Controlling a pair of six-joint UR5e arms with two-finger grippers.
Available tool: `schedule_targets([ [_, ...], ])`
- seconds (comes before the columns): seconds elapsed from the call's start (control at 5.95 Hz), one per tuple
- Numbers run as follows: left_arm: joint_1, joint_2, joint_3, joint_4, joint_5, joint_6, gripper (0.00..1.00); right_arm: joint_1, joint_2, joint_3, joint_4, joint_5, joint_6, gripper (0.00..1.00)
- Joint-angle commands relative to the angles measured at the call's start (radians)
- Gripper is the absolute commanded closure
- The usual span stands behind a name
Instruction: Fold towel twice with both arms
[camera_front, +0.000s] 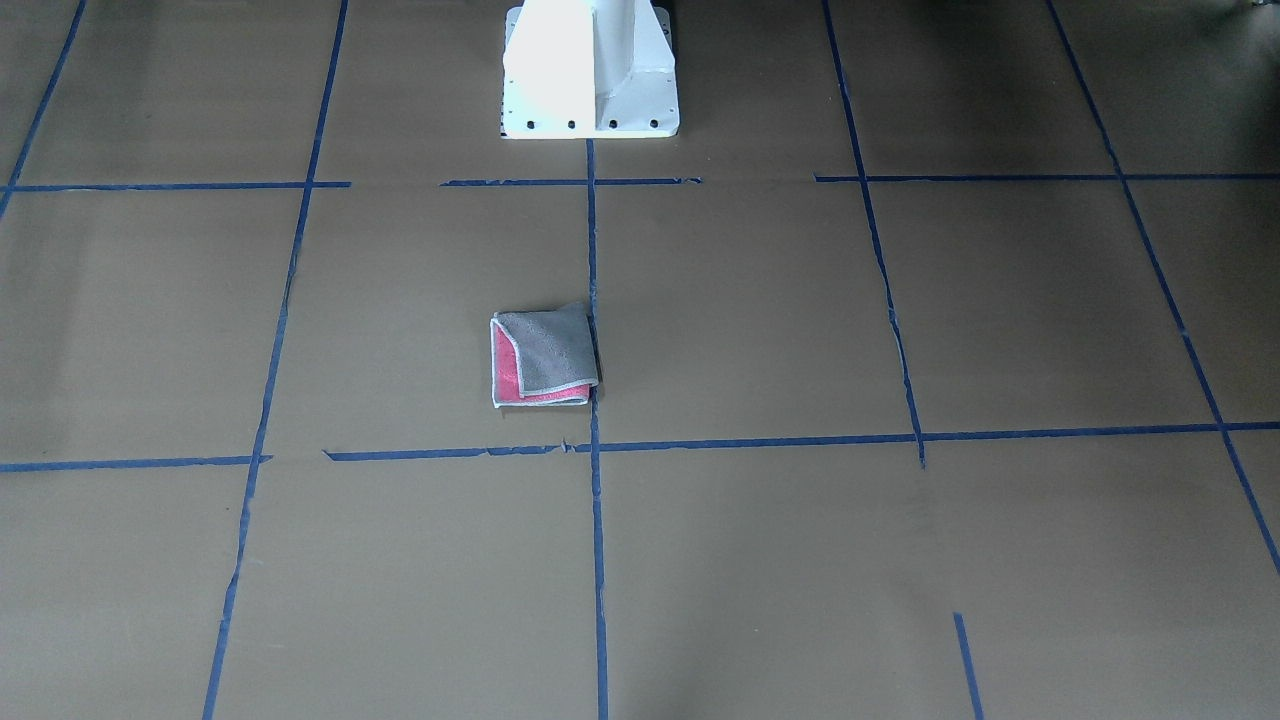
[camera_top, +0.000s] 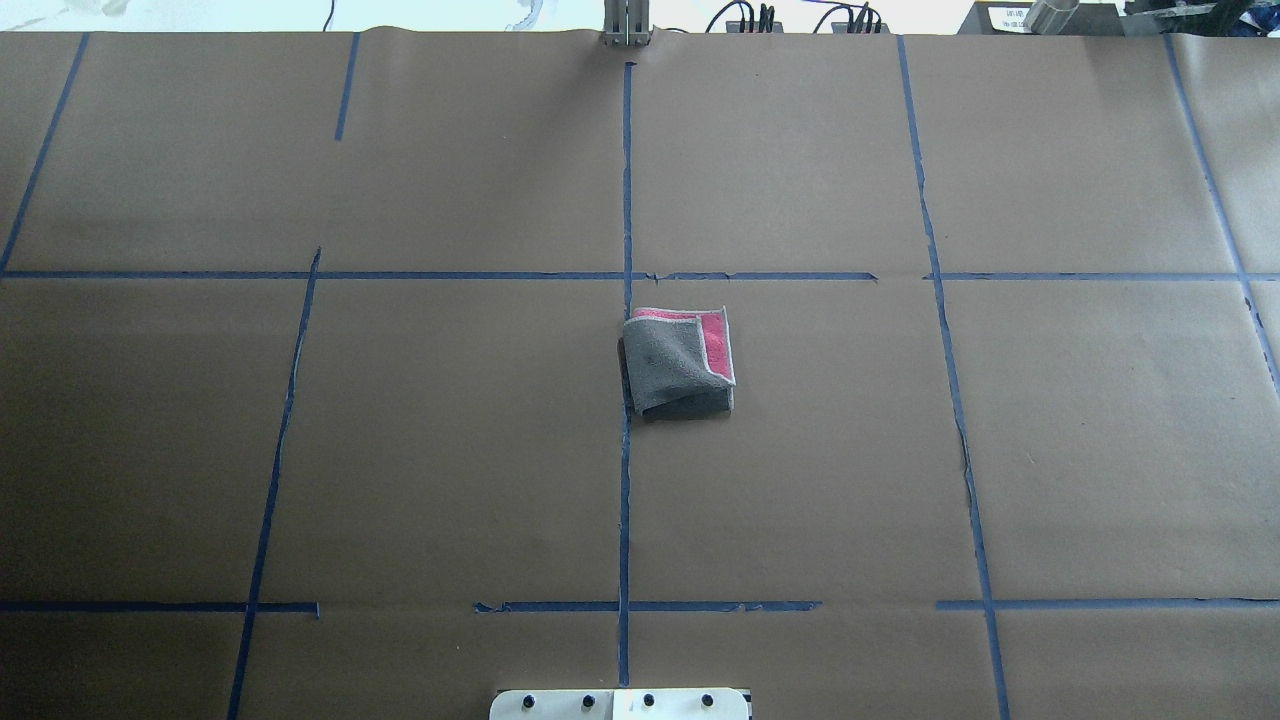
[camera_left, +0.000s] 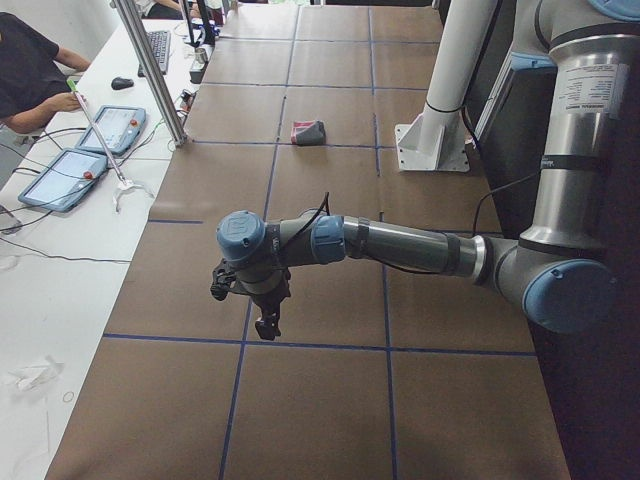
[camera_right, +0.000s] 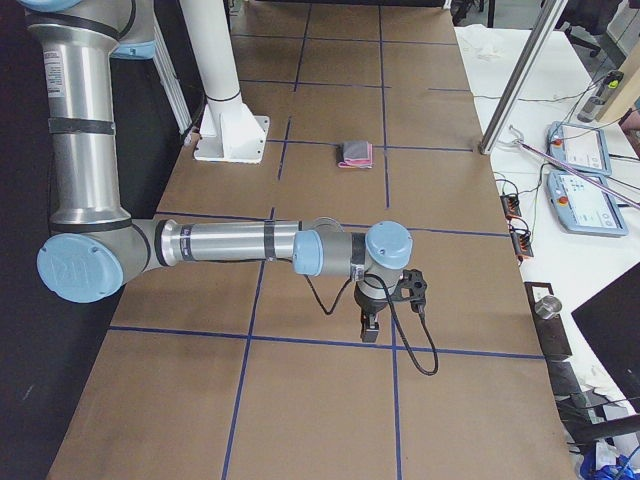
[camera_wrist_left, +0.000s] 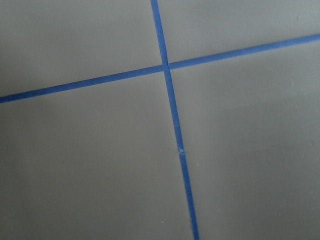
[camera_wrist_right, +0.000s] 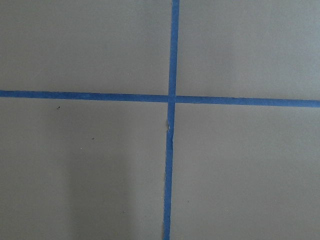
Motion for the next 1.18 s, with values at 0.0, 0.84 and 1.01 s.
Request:
schedule_targets([
  [0.0,0.002,0.000,-0.001,-0.013,-0.005,-0.012,0.00,0.001,0.001,0.004,-0.002,0.001,-0.002,0.00],
  [0.84,0.002,-0.011,-0.013,-0.008,-0.011,-0.012,0.00,0.000,0.000,0.004,0.000,0.001,-0.002,0.00],
  [1.01,0.003,-0.011,-0.024,-0.008,-0.008,-0.012,0.00,0.000,-0.002,0.004,0.000,0.001,-0.002,0.00],
])
